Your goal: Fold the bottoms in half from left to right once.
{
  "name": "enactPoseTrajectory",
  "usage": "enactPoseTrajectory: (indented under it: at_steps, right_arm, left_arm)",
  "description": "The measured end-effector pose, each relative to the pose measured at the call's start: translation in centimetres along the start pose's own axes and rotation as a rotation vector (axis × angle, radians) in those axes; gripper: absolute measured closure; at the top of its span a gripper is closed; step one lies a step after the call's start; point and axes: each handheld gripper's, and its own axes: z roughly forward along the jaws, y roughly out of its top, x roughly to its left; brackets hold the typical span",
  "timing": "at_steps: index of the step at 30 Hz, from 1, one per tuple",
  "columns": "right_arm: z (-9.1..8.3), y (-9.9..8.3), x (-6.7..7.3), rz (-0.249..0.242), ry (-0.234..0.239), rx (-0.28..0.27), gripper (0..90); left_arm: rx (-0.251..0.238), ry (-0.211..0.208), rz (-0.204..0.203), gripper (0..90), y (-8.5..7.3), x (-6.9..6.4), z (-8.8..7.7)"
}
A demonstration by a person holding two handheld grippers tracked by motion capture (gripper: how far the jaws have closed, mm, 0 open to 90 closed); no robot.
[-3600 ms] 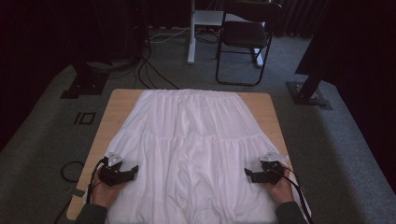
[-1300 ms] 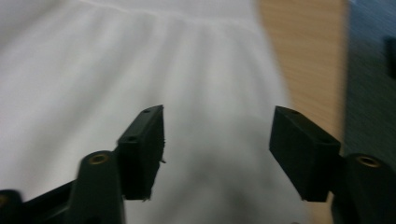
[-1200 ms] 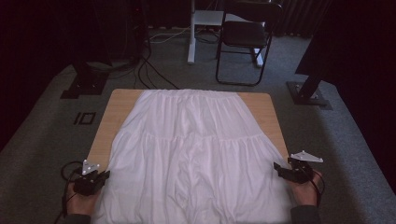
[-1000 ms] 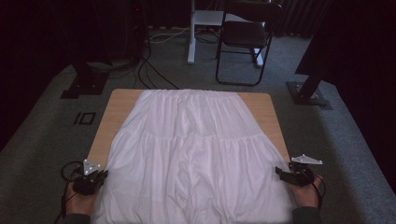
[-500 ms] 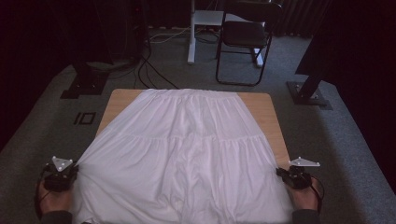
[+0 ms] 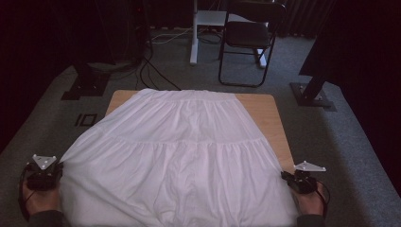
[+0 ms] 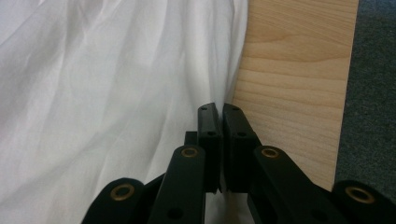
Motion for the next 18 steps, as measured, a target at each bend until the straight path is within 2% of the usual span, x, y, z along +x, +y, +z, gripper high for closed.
enactPoseTrajectory:
  at_steps: [6,9,13,15,18]
  right_arm:
    - [0.1,-0.1,-0.1,0.008,0.017,-0.012,86.2]
    - [0.1,-0.2,-0.1,0.017,0.027,-0.018,86.1]
    - [0.1,-0.1,0.0,0.018,0.033,-0.018,86.1]
    - [0.1,-0.1,0.0,0.012,0.035,-0.019,86.1]
    - [0.2,-0.1,0.1,0.014,0.037,-0.019,86.1]
  left_arm:
    - [-0.099,-0.163,0.025,87.5,1.8,-1.9,-2.6]
    - [-0.158,-0.272,0.041,87.5,3.1,-3.3,-3.8]
    - [-0.208,-0.382,0.095,87.4,4.9,-5.5,-4.8]
    - [-0.224,-0.422,0.115,87.4,5.7,-6.4,-5.1]
    - [-0.258,-0.497,0.153,87.4,7.1,-8.5,-5.6]
